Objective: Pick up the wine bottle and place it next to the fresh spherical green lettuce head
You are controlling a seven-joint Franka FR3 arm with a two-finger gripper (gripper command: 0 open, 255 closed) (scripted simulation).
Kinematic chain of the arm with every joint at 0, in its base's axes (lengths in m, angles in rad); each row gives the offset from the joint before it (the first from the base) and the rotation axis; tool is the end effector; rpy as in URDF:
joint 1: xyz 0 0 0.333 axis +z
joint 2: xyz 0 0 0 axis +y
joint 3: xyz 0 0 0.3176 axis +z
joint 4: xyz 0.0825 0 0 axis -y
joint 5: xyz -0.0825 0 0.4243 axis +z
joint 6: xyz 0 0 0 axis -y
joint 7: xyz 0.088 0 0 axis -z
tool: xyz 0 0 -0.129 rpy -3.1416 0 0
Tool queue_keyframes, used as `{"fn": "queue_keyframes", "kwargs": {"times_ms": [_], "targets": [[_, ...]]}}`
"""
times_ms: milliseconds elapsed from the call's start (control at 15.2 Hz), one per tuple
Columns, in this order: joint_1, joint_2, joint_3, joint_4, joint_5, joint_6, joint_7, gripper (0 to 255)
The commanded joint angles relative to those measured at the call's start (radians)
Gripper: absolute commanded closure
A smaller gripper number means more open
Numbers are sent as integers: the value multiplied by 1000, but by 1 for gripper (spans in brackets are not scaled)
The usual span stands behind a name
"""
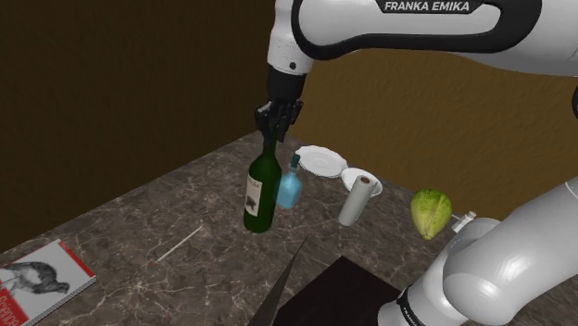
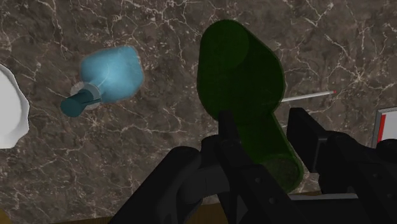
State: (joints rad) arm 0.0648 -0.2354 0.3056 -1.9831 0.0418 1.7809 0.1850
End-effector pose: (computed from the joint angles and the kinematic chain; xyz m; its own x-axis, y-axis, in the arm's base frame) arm 0.4915 0.2064 0.5353 0.9851 0.1695 0.0280 0.1688 -0.9853 0.0244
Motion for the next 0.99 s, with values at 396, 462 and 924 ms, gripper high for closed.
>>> {"fn": "queue_keyframes", "kwargs": {"times_ms": [396, 462, 924], "targets": [[-2, 9, -2, 115, -4, -106, 1, 255], [-3, 12, -2, 131, -5, -120, 1, 255], [-5, 35, -1, 250, -11, -216, 5, 255]]}}
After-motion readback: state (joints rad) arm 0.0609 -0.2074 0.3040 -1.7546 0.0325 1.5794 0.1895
